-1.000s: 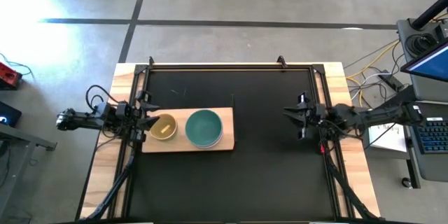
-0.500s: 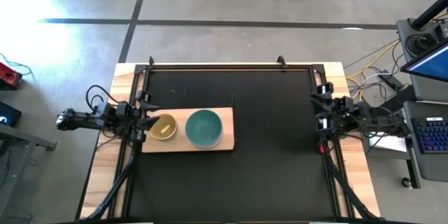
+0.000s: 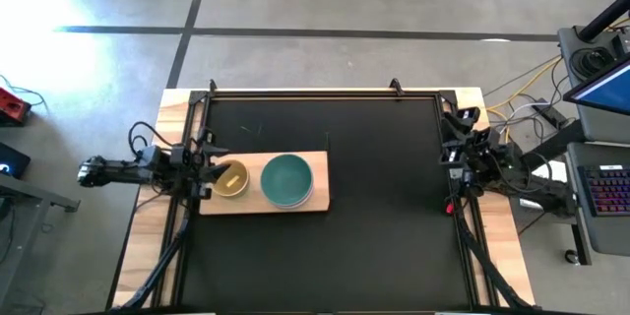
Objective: Place and stack bowls onto a shelf
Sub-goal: Return to Home Position
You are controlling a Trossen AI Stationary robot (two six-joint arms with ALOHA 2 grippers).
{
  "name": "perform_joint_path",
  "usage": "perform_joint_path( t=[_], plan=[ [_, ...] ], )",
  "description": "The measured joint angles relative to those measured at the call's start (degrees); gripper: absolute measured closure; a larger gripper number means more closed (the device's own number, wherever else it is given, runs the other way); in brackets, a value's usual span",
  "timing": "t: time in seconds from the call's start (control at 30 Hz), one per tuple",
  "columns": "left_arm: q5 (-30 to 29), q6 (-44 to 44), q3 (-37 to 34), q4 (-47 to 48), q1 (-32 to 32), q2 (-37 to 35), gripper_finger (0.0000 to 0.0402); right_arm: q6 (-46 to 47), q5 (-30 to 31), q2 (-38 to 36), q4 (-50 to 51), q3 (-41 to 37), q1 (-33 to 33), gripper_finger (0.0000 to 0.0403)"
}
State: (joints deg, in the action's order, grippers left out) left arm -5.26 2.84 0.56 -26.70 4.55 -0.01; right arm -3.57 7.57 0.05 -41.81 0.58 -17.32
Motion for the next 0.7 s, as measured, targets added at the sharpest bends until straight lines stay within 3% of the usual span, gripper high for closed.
perform_joint_path(
  t=[0.7],
  plan=[
    [-0.2, -0.4, 0.0, 3.7, -2.7, 0.0, 0.0257, 0.0, 0.0, 0.0, 0.3, 0.0, -20.3, 0.0314]
  ],
)
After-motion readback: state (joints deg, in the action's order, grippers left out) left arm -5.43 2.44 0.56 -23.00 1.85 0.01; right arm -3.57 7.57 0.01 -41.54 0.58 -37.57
